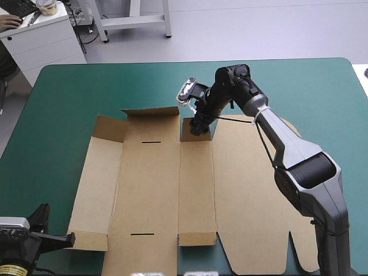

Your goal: Fold the box

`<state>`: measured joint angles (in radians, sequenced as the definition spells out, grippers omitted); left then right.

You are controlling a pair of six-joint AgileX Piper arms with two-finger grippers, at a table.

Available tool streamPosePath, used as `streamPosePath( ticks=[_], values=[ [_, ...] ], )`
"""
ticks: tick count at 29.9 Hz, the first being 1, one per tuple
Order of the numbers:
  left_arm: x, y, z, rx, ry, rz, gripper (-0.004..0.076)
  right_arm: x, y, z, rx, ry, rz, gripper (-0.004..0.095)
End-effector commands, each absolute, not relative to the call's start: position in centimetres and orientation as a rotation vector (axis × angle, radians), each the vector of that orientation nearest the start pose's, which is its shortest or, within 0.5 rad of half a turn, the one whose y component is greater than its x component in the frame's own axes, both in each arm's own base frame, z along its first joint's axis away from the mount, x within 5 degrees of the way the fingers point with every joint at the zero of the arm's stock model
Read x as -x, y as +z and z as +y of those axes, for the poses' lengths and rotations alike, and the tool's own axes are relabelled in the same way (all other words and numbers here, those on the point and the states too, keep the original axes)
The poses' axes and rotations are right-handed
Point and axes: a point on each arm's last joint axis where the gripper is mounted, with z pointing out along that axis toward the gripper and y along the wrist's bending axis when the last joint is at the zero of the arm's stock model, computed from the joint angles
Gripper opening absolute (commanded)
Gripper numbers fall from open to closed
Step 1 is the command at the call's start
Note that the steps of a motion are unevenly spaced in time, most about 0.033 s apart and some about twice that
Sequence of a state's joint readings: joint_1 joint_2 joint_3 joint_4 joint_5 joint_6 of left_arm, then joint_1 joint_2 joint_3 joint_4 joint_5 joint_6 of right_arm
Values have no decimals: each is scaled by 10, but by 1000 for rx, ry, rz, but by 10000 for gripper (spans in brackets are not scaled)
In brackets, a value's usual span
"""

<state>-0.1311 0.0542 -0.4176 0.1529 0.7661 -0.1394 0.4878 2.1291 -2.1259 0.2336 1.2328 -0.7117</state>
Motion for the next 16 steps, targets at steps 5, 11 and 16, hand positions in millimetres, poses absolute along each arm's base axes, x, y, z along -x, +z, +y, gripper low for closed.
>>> streamPosePath(
  ticks=[5,11,16],
  values=[
    [-27,290,6,-22,-23,1811,-9,-394,386,205,898,72,2337,129],
    [-27,290,6,-22,-23,1813,88,-404,393,177,535,94,2431,-5],
    [-27,290,6,-22,-23,1813,430,-399,405,165,474,201,2425,-5]
  ],
)
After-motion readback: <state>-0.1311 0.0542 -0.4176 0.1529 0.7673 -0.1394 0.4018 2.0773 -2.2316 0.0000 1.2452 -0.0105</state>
